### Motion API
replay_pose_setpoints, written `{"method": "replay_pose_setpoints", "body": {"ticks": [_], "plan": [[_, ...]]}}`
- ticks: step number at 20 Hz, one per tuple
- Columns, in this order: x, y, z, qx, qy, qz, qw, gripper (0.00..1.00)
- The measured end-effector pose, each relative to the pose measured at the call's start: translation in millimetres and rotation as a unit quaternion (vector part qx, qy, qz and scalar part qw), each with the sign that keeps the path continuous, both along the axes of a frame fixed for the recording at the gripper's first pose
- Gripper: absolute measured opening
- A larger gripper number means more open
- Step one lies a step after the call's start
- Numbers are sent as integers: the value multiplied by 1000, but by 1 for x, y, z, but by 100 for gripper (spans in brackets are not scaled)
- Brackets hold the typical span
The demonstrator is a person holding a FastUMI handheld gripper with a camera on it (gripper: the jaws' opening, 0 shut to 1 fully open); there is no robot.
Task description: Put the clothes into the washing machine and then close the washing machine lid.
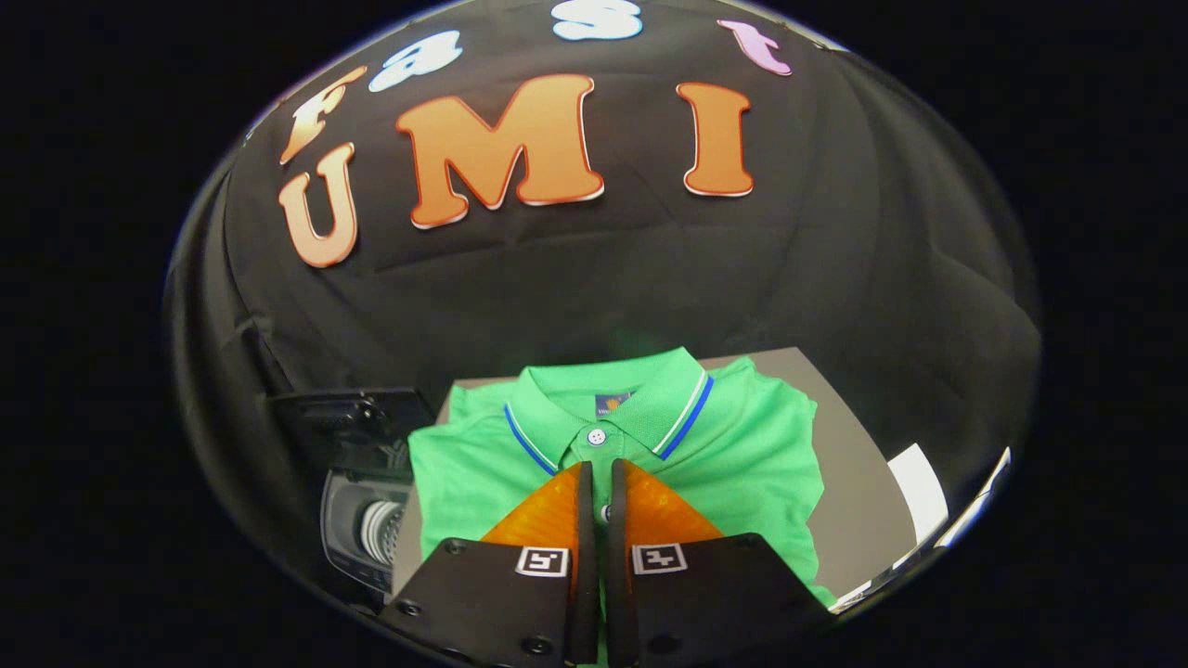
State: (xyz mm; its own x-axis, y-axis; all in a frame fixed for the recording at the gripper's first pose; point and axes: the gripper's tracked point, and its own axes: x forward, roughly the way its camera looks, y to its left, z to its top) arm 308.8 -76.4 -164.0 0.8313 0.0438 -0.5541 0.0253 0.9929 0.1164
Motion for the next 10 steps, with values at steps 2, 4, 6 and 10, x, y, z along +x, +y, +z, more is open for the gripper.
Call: {"method": "replay_pose_setpoints", "body": {"ticks": [2,4,6,10], "plan": [[-1,4,19,2,-24,1,1000,12],[-8,9,39,8,-42,5,999,11],[-9,8,47,4,-47,3,999,12],[-8,13,44,7,-40,4,999,11]]}}
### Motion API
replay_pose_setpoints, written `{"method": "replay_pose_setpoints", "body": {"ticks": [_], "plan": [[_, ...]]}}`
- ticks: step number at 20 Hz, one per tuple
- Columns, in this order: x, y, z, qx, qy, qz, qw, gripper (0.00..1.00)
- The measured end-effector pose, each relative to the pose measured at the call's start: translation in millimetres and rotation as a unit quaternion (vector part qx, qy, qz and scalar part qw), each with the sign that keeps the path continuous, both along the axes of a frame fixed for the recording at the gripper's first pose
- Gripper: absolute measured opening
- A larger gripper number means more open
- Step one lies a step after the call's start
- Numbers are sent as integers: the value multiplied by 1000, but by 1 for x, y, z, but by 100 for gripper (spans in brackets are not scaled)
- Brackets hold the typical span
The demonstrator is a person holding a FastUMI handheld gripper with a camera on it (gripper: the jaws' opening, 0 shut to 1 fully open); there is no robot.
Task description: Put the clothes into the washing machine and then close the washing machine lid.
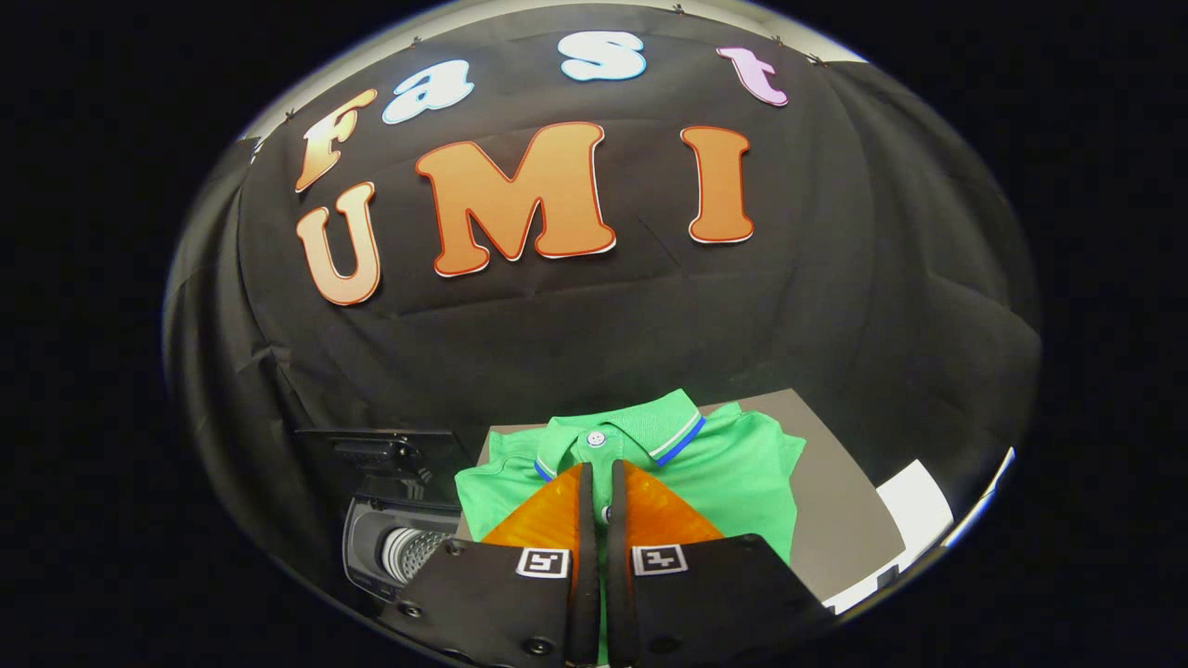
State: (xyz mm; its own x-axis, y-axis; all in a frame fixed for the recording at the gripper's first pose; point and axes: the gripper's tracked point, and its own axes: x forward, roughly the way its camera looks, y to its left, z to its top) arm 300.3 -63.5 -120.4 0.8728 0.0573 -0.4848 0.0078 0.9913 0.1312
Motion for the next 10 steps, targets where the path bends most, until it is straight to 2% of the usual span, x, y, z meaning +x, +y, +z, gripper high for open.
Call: {"method": "replay_pose_setpoints", "body": {"ticks": [4,10], "plan": [[-4,19,26,22,-27,10,999,11],[-6,58,73,22,-73,38,996,11]]}}
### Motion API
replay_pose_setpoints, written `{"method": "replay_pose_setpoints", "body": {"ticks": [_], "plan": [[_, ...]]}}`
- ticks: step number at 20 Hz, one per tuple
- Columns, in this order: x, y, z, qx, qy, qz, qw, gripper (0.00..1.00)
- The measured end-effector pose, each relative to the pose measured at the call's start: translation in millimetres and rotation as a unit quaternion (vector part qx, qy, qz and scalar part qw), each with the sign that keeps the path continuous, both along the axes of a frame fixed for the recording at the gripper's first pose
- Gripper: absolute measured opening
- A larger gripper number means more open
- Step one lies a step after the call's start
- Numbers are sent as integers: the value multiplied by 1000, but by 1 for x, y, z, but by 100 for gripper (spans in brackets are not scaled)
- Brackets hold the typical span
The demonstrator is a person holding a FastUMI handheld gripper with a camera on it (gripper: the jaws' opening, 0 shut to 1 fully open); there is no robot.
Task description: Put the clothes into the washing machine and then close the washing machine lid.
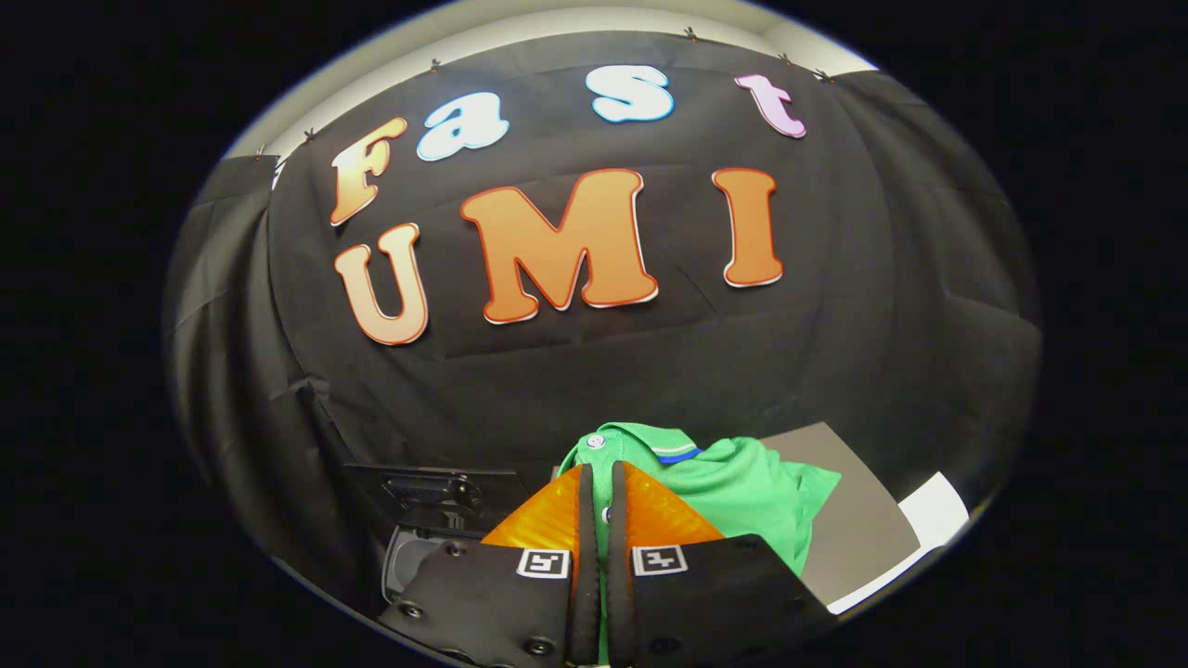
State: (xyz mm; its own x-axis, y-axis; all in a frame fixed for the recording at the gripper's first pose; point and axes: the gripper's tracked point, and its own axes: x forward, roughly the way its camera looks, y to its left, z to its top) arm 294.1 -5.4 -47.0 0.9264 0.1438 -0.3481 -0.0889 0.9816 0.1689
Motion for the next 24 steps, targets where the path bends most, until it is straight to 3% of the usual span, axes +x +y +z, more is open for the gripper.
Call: {"method": "replay_pose_setpoints", "body": {"ticks": [11,19,24], "plan": [[-21,109,88,-14,-93,69,993,11],[-39,195,98,0,-128,170,977,11],[-41,242,88,7,-121,208,970,11]]}}
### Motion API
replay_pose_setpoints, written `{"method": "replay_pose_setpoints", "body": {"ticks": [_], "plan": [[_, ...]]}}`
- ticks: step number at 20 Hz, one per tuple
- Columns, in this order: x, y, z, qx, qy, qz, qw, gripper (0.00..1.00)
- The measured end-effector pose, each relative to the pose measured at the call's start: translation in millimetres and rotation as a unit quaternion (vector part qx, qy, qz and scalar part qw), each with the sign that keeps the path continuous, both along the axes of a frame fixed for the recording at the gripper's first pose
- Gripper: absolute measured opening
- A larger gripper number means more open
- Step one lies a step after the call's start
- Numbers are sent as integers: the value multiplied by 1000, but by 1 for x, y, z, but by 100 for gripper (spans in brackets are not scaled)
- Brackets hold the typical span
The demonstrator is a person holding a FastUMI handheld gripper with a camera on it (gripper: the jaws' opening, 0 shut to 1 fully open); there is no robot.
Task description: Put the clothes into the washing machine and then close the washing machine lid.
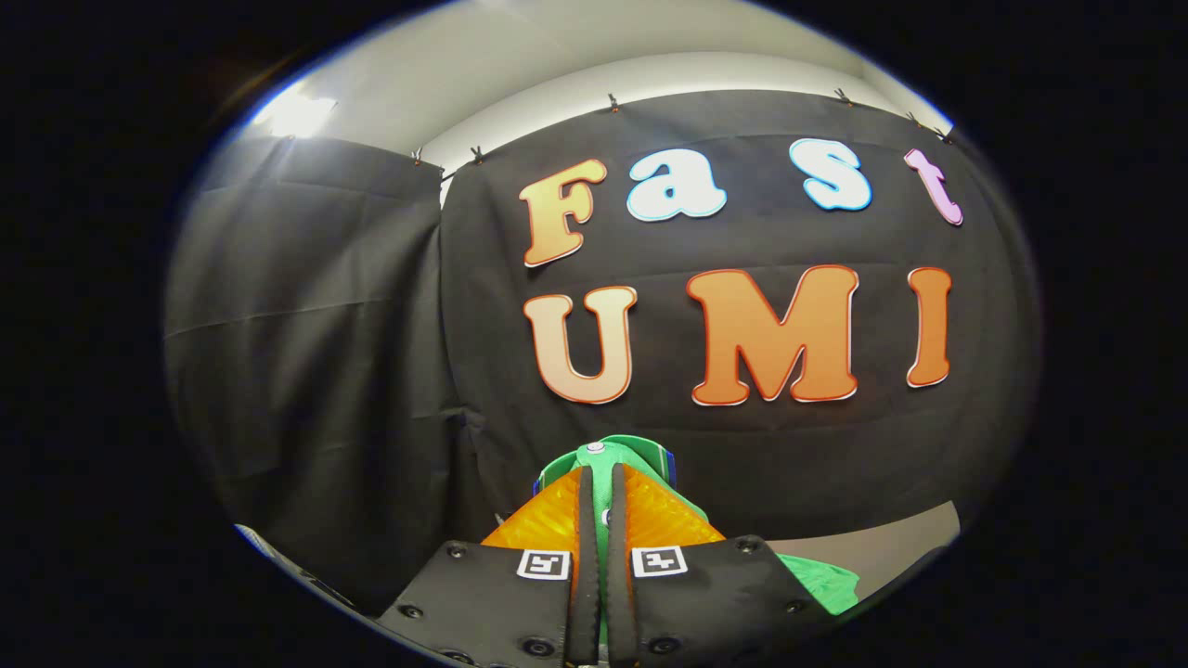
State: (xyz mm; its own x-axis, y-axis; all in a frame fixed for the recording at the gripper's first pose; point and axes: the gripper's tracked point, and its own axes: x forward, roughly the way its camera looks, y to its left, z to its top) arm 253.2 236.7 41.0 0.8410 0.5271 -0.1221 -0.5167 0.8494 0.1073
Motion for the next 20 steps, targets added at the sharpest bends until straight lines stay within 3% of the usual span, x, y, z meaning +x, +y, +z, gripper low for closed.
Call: {"method": "replay_pose_setpoints", "body": {"ticks": [10,20], "plan": [[-1,84,-19,5,19,58,998,11],[34,128,-105,17,87,49,995,11]]}}
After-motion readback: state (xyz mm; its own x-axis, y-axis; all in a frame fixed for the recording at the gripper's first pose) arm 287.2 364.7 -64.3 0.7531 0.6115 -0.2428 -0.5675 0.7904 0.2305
